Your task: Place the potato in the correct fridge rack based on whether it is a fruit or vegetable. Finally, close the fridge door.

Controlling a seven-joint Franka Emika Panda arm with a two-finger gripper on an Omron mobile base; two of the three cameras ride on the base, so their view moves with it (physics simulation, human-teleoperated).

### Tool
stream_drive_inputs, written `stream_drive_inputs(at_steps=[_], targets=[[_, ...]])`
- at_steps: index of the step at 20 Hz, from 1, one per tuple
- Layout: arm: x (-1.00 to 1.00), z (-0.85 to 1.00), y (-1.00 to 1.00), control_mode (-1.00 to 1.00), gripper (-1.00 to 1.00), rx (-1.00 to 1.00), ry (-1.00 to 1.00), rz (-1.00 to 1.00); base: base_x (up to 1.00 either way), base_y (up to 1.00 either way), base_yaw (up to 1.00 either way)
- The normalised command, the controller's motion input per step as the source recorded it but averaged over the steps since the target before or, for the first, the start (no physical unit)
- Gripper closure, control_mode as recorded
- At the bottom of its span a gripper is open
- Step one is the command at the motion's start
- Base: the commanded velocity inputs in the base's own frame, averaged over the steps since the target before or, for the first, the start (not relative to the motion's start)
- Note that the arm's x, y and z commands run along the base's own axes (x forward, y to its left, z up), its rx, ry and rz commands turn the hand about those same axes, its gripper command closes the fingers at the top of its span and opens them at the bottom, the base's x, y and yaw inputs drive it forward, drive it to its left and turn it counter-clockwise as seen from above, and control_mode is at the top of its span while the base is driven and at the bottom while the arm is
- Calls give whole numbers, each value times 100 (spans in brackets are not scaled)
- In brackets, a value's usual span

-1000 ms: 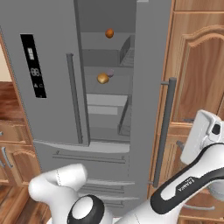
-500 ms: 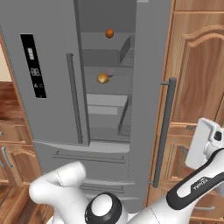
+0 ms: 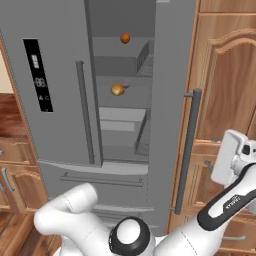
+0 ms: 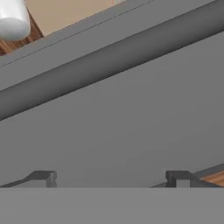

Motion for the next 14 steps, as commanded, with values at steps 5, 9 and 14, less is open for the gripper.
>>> stream_drive_inputs(at_steps=[5,9,14], targets=[[33,0,30,-100,-100,0,-2,13,0,0,0],[14,0,72,-100,-100,-3,-5,17,0,0,0],[-5,-1,100,-100,-100,-14,-16,25,0,0,0]])
